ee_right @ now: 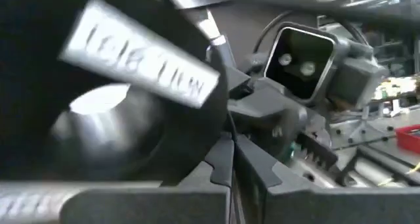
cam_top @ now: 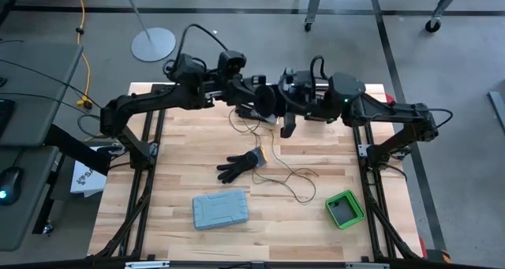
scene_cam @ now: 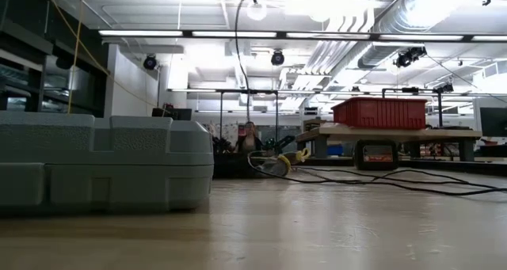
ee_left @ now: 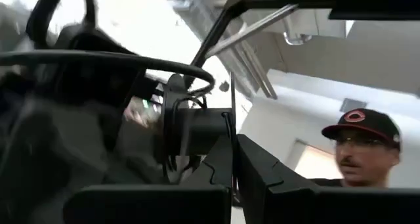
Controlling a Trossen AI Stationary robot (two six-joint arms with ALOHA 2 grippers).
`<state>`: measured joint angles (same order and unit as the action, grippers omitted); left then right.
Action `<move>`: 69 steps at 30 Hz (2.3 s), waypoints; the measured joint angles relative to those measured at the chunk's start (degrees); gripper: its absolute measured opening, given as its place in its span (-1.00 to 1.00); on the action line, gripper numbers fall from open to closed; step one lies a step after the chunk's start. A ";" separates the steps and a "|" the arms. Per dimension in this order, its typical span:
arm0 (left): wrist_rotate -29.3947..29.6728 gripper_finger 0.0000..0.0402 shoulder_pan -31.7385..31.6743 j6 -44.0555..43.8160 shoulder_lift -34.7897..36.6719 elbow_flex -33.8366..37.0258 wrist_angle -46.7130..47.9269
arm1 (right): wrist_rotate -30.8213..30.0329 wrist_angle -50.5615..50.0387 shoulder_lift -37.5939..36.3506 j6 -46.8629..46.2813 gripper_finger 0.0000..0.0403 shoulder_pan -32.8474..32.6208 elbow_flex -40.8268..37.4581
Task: Coil cords
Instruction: Coil the black wire cable onto the black spool
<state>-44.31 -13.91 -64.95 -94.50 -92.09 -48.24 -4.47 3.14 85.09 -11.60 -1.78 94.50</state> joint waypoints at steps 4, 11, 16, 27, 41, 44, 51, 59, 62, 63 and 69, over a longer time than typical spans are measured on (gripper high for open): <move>2.09 -1.00 -0.80 3.94 0.07 0.00 -2.61 | 0.40 0.00 0.38 -1.97 -1.00 -0.07 0.02; 7.88 -1.00 -2.78 9.87 0.07 0.00 -4.45 | 1.51 -0.35 0.60 -3.08 -1.00 -0.94 0.02; 7.64 -1.00 -5.14 9.75 0.30 0.00 -4.57 | 0.99 -0.66 0.60 -1.64 -1.00 -1.60 0.02; 1.19 -1.00 -10.56 10.67 3.73 0.00 -1.81 | -3.89 -5.10 0.48 2.53 -0.89 -1.65 0.01; -1.51 -1.00 -11.55 12.09 7.71 -0.09 3.67 | -17.25 -8.10 1.58 11.73 -0.11 -1.50 -0.02; -1.46 -1.00 -10.99 12.46 7.50 -0.04 4.10 | -17.89 -6.71 2.85 12.09 -0.10 -1.08 -0.03; -0.86 -1.00 -10.30 14.10 7.54 -0.04 4.15 | -18.23 -5.99 5.26 14.46 -0.10 -0.07 -0.04; -0.87 -1.00 -10.78 14.08 7.54 -0.04 4.12 | -18.72 -6.33 5.45 14.06 -0.11 -0.54 -0.04; -0.90 -1.00 -11.18 14.05 7.54 -0.04 4.04 | -19.92 -6.36 5.47 14.49 -0.20 -1.01 -0.04; -0.89 -1.00 -11.29 14.05 7.54 -0.04 4.06 | -20.02 -6.34 5.47 14.41 -0.26 -1.14 -0.04; -0.95 -1.00 -11.97 14.09 7.54 -0.04 4.04 | -20.05 -7.20 5.45 12.94 -0.57 -1.27 -0.04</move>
<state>-45.25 -25.88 -50.86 -86.96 -92.14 -44.21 -24.52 -4.06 90.55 1.34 -3.05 94.45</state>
